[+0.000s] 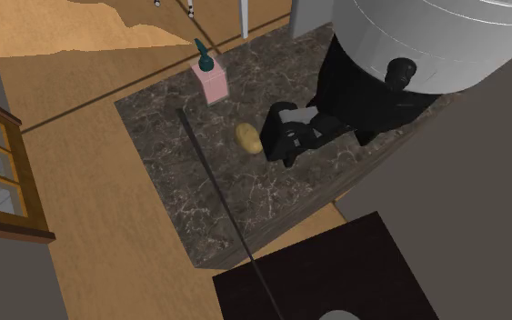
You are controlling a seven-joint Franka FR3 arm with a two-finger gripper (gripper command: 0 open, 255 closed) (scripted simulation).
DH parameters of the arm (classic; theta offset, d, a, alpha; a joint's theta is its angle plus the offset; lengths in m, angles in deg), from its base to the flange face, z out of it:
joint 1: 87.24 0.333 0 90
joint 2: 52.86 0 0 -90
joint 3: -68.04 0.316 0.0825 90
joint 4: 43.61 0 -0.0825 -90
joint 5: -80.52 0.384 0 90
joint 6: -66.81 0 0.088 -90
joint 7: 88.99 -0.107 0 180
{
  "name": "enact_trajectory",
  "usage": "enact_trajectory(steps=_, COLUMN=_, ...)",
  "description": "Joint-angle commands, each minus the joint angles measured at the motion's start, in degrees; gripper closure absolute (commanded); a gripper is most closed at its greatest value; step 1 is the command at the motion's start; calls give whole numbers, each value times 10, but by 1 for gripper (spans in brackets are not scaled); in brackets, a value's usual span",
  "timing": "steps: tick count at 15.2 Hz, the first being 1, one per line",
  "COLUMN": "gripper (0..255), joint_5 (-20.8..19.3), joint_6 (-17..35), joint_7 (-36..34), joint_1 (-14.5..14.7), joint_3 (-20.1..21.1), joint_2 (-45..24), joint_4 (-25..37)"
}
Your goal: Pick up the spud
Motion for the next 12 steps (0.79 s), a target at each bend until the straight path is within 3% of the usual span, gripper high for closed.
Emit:
enact_trajectory(steps=1, gripper=0, joint_5=0, joint_6=0, joint_7=0, joint_1=0, joint_3=0, joint_2=0, joint_4=0)
enact_trajectory(steps=12, gripper=0, joint_5=-3, joint_6=225, joint_7=1, joint_1=0, joint_3=8, joint_2=-124, joint_4=-98)
